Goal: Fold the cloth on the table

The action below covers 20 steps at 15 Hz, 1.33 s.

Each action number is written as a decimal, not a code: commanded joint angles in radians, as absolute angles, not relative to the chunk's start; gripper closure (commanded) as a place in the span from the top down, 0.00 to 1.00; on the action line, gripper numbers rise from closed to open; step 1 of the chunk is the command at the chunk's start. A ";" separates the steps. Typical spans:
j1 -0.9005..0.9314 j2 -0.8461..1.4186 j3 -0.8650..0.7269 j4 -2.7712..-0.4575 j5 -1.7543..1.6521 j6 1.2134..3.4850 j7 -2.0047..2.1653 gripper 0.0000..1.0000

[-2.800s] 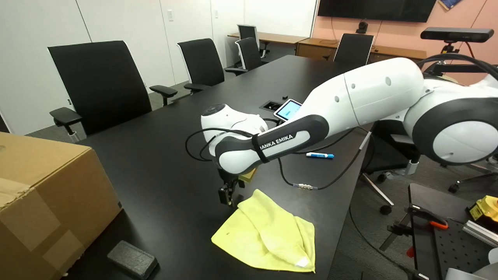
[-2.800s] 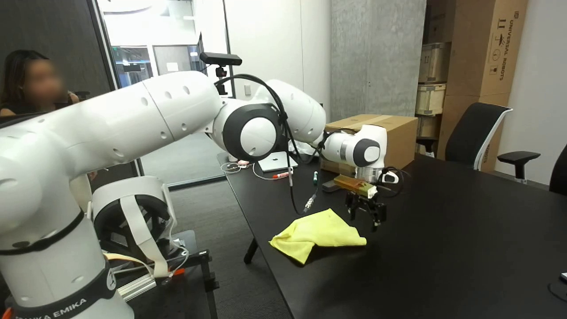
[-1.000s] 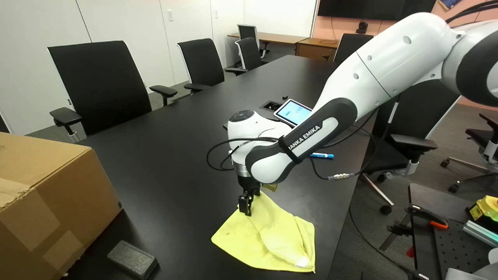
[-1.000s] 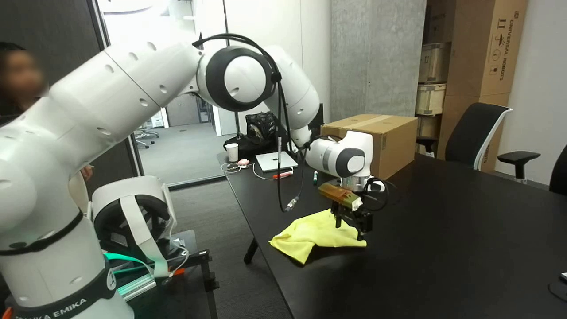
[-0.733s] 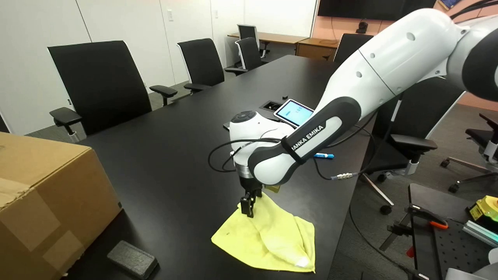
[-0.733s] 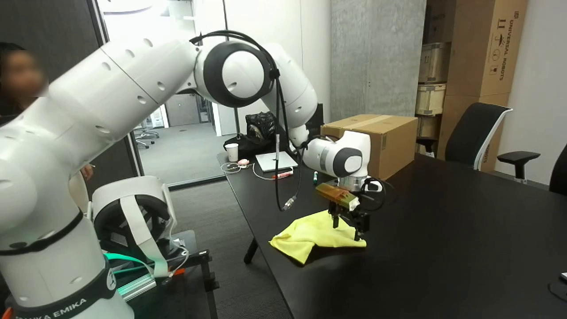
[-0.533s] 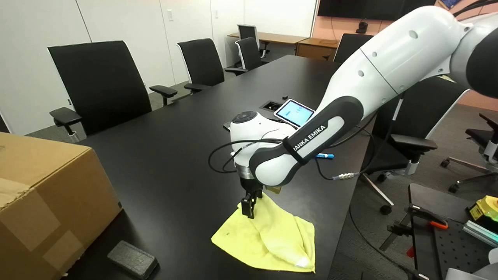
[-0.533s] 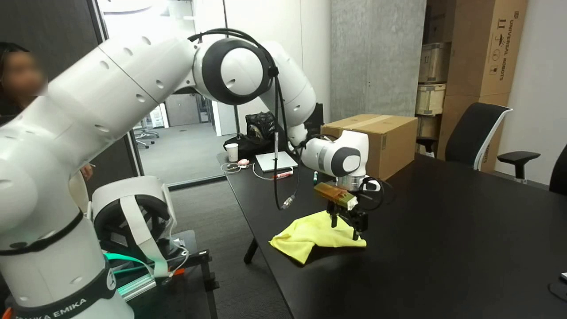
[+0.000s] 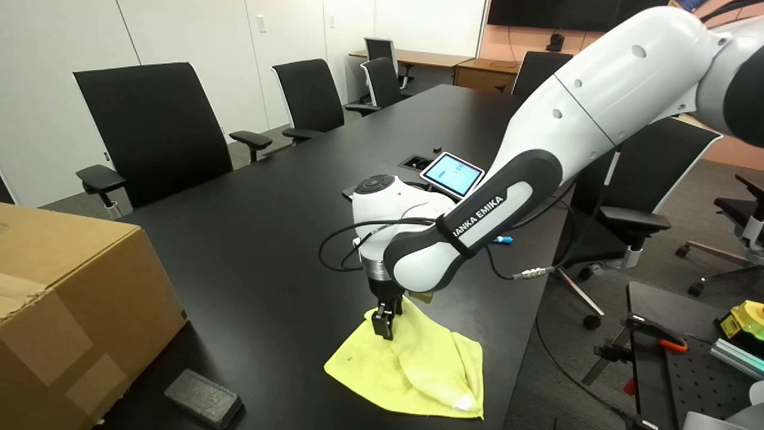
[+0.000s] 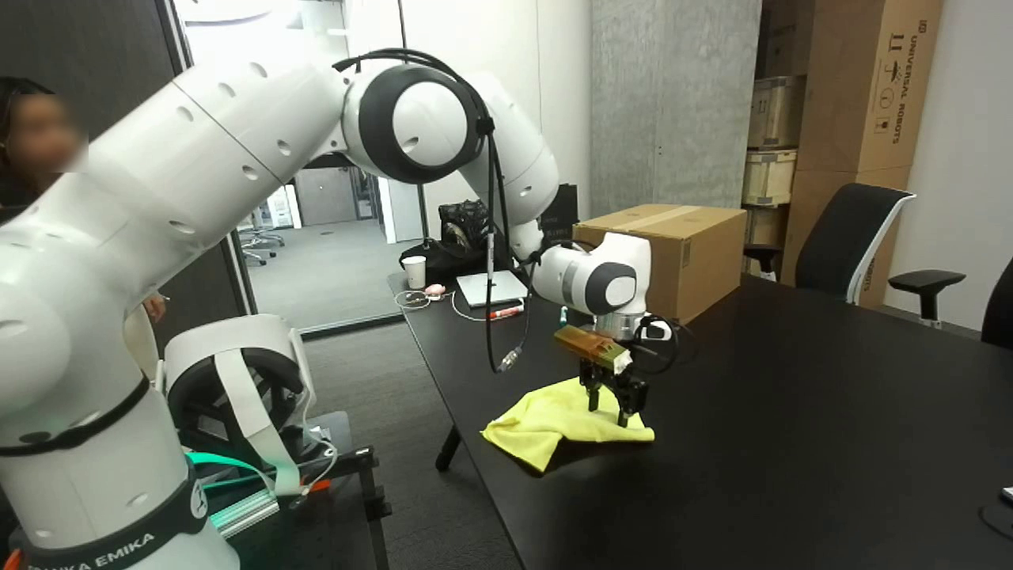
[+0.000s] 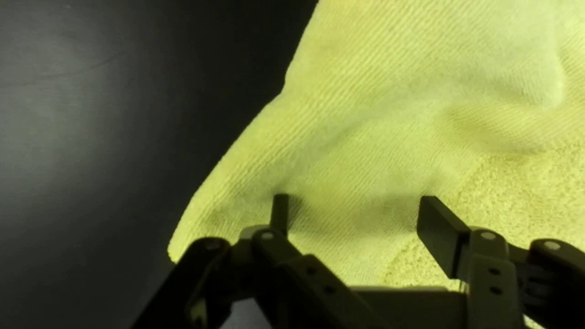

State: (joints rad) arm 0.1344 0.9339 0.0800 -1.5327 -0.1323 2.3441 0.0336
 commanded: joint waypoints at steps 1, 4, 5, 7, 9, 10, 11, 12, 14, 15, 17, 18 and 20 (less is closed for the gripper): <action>0.143 0.901 0.076 -1.574 -0.116 2.363 0.021 0.69; 0.145 0.896 0.074 -1.579 -0.117 2.362 0.023 0.61; 0.146 0.894 0.073 -1.581 -0.118 2.362 0.024 0.62; 0.148 0.884 0.072 -1.587 -0.120 2.359 0.026 0.60; 0.153 0.875 0.068 -1.593 -0.124 2.358 0.031 0.56; 0.156 0.868 0.066 -1.599 -0.126 2.357 0.034 0.57; 0.158 0.862 0.065 -1.603 -0.128 2.356 0.035 0.55; 0.159 0.855 0.066 -1.610 -0.128 2.356 0.034 0.55; 0.161 0.849 0.066 -1.614 -0.128 2.357 0.033 0.52; 0.162 0.847 0.067 -1.618 -0.129 2.359 0.032 0.50; 0.162 0.845 0.070 -1.623 -0.126 2.355 0.028 0.49; 0.162 0.854 0.070 -1.618 -0.126 2.358 0.027 0.50; 0.160 0.856 0.071 -1.621 -0.123 2.356 0.025 0.51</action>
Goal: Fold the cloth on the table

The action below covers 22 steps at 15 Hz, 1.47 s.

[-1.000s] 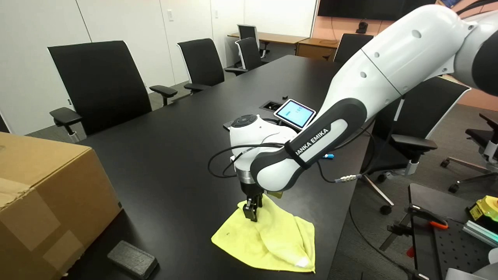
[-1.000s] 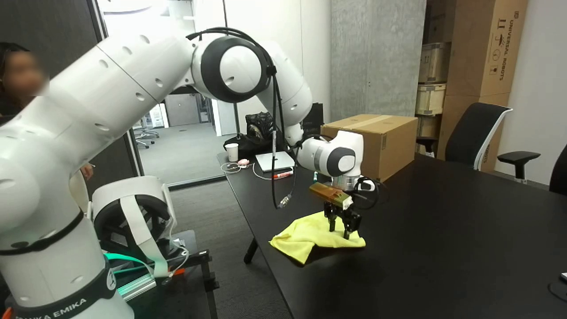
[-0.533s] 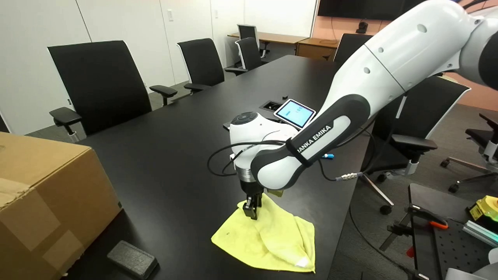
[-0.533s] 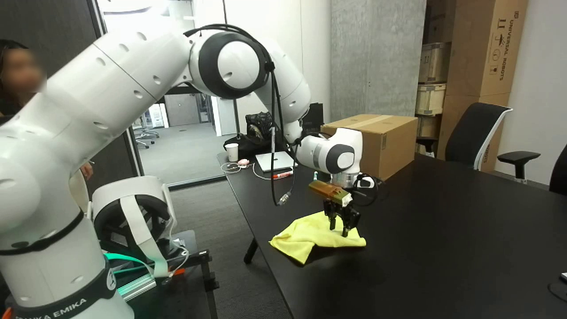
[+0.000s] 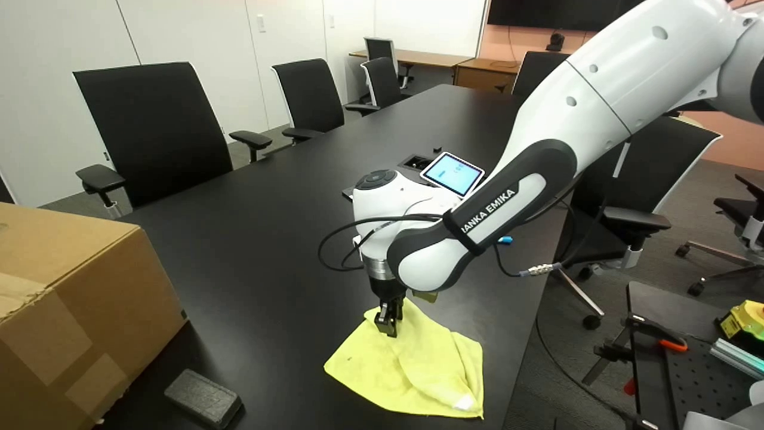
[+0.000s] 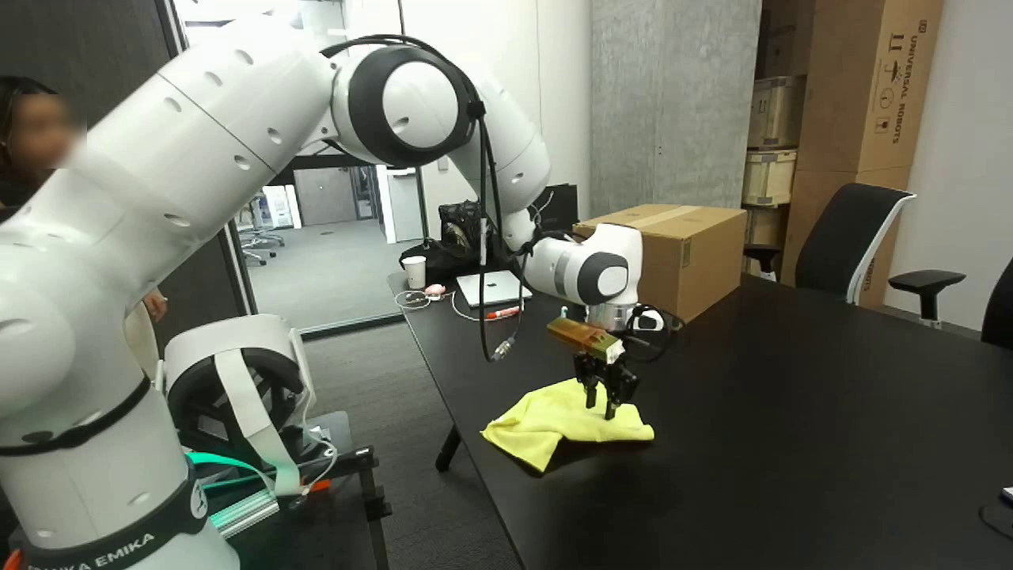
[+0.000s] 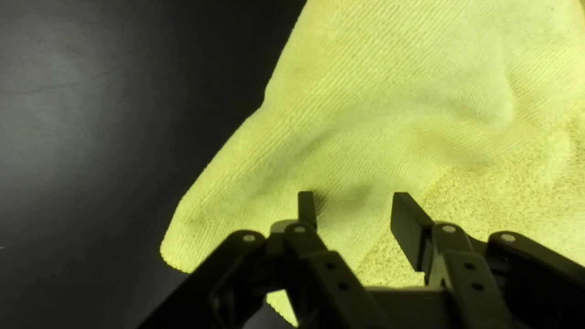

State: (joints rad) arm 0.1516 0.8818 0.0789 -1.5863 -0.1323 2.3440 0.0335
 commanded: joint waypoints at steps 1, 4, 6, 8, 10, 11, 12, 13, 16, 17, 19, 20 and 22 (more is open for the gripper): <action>0.160 0.859 0.070 -1.620 -0.124 2.355 0.026 0.51; 0.161 0.861 0.068 -1.620 -0.124 2.350 0.028 0.51; 0.160 0.859 0.068 -1.620 -0.124 2.349 0.028 0.48; 0.159 0.861 0.068 -1.618 -0.123 2.350 0.026 0.39; 0.158 0.861 0.068 -1.617 -0.122 2.347 0.026 0.30; 0.158 0.862 0.068 -1.616 -0.122 2.347 0.026 0.29; 0.157 0.863 0.068 -1.616 -0.121 2.347 0.025 0.15; 0.157 0.863 0.068 -1.616 -0.121 2.346 0.025 0.16; 0.155 0.870 0.068 -1.612 -0.119 2.343 0.024 0.06; 0.155 0.871 0.068 -1.611 -0.119 2.342 0.023 0.09; 0.155 0.869 0.068 -1.614 -0.119 2.344 0.025 0.10; 0.156 0.863 0.067 -1.620 -0.120 2.348 0.026 0.10; 0.158 0.849 0.066 -1.632 -0.122 2.357 0.031 0.08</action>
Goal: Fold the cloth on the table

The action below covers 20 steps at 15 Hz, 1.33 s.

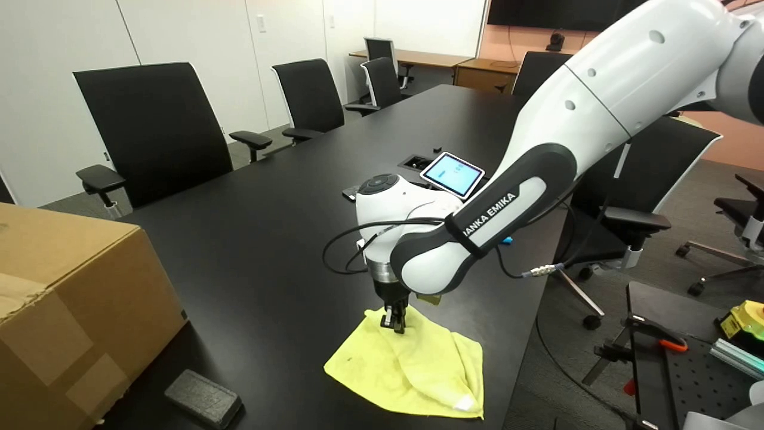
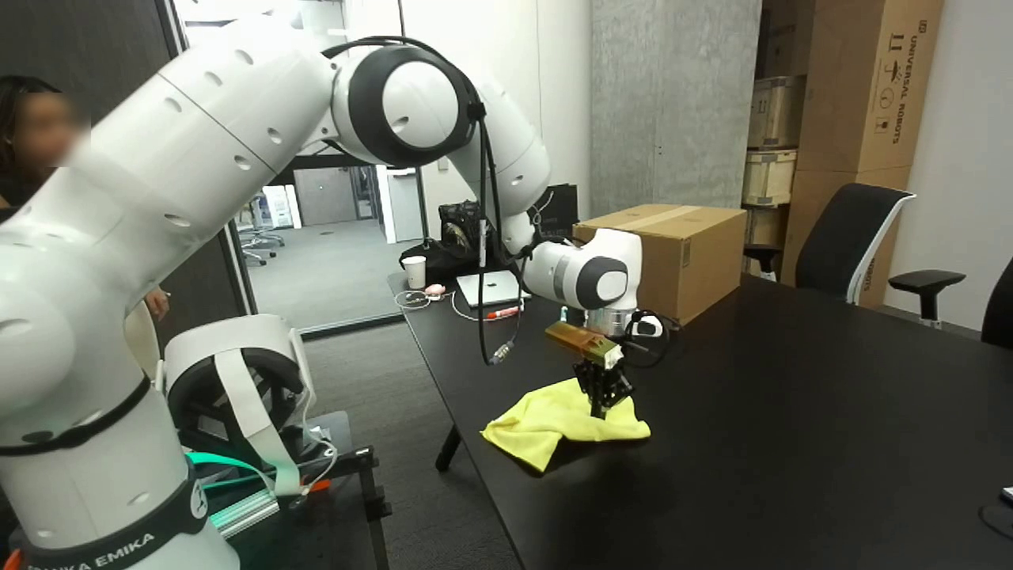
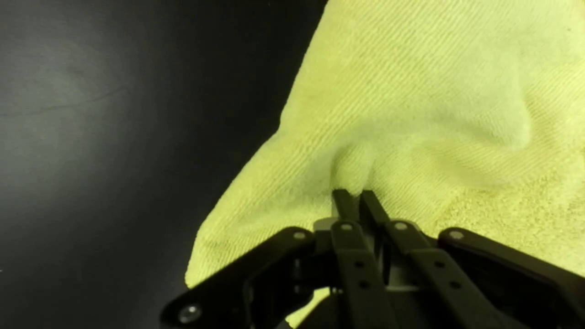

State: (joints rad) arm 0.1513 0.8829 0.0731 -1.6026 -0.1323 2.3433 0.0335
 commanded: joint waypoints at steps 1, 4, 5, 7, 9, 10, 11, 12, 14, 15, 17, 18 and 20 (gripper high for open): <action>0.160 0.844 0.065 -1.636 -0.124 2.362 0.032 0.08; 0.168 0.805 0.067 -1.662 -0.131 2.395 0.035 0.04; 0.171 0.789 0.068 -1.672 -0.133 2.412 0.035 0.04; 0.175 0.769 0.075 -1.685 -0.133 2.442 0.025 0.04; 0.186 0.742 0.083 -1.702 -0.136 2.457 0.018 0.04; 0.195 0.732 0.087 -1.705 -0.139 2.463 0.017 0.04; 0.201 0.722 0.092 -1.711 -0.141 2.466 0.012 0.04; 0.204 0.713 0.110 -1.716 -0.136 2.457 -0.011 0.04; 0.226 0.709 0.128 -1.716 -0.140 2.447 -0.029 0.04; 0.236 0.706 0.136 -1.719 -0.143 2.443 -0.035 0.04; 0.254 0.720 0.167 -1.704 -0.133 2.420 -0.061 0.04; 0.265 0.744 0.185 -1.680 -0.125 2.405 -0.073 0.04; 0.287 0.769 0.202 -1.658 -0.118 2.392 -0.067 0.04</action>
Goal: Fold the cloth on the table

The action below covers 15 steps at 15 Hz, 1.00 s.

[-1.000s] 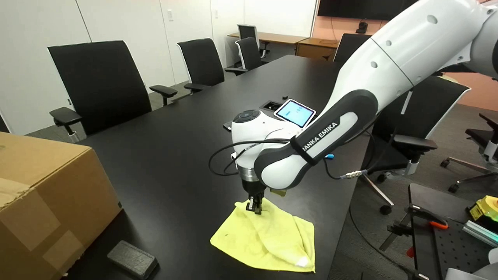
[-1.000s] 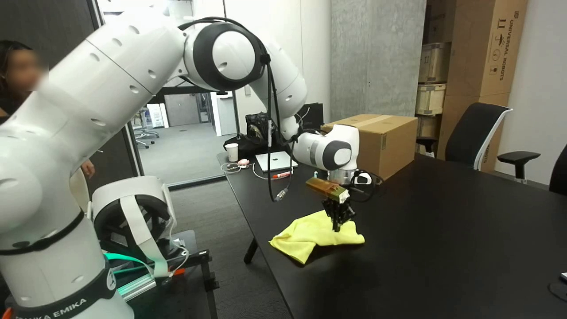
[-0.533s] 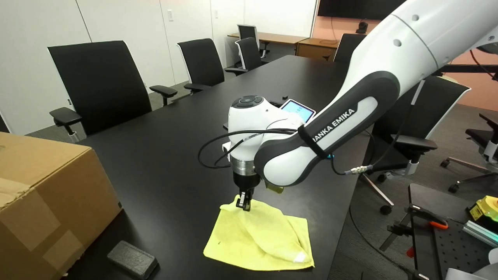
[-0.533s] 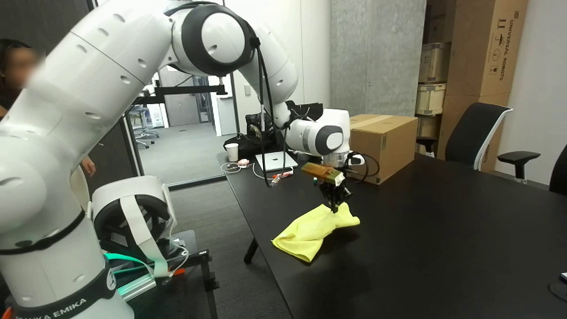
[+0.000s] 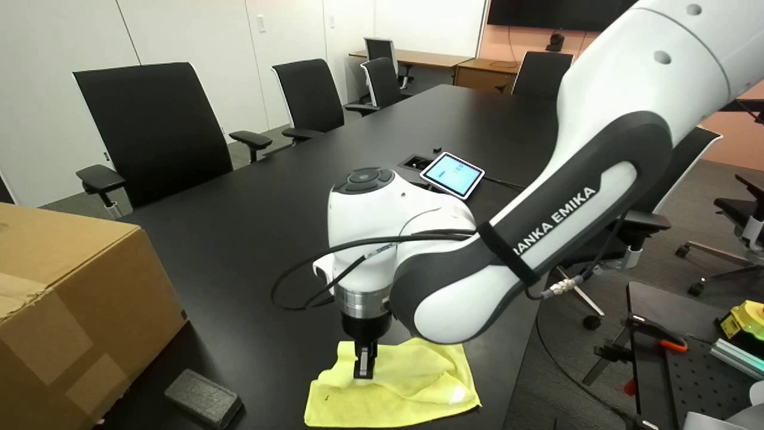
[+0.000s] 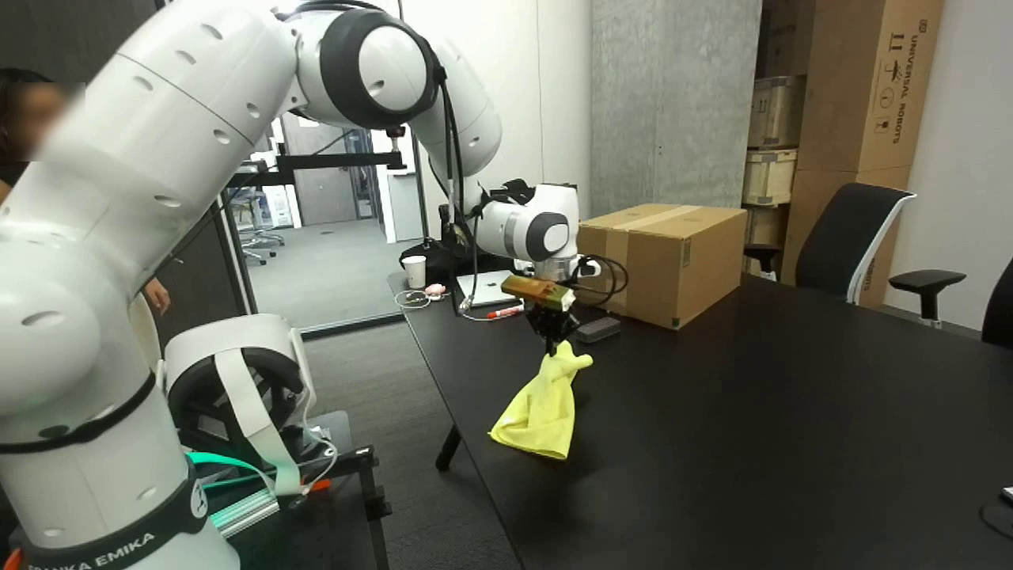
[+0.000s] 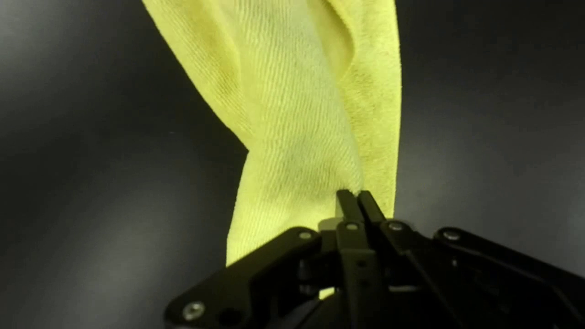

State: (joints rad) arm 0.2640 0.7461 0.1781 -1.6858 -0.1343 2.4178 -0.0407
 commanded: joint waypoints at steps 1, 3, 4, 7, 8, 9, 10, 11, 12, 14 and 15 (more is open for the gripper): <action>0.300 0.781 0.205 -1.644 -0.120 2.385 -0.062 0.04; 0.322 0.805 0.208 -1.627 -0.128 2.359 -0.067 0.04; 0.328 0.817 0.209 -1.617 -0.130 2.343 -0.073 0.06; 0.339 0.839 0.213 -1.595 -0.133 2.284 -0.103 0.32; 0.342 0.849 0.209 -1.584 -0.135 2.268 -0.107 0.38; 0.342 0.855 0.207 -1.578 -0.136 2.258 -0.112 0.45; 0.339 0.852 0.206 -1.573 -0.136 2.241 -0.117 0.54; 0.338 0.847 0.202 -1.572 -0.138 2.226 -0.118 0.61; 0.333 0.834 0.195 -1.580 -0.139 2.209 -0.116 0.68; 0.319 0.791 0.179 -1.604 -0.145 2.168 -0.113 0.83; 0.313 0.776 0.169 -1.610 -0.148 2.154 -0.107 0.92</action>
State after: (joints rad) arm 0.3314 0.8327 0.1894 -1.5946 -0.1354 2.2150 -0.1007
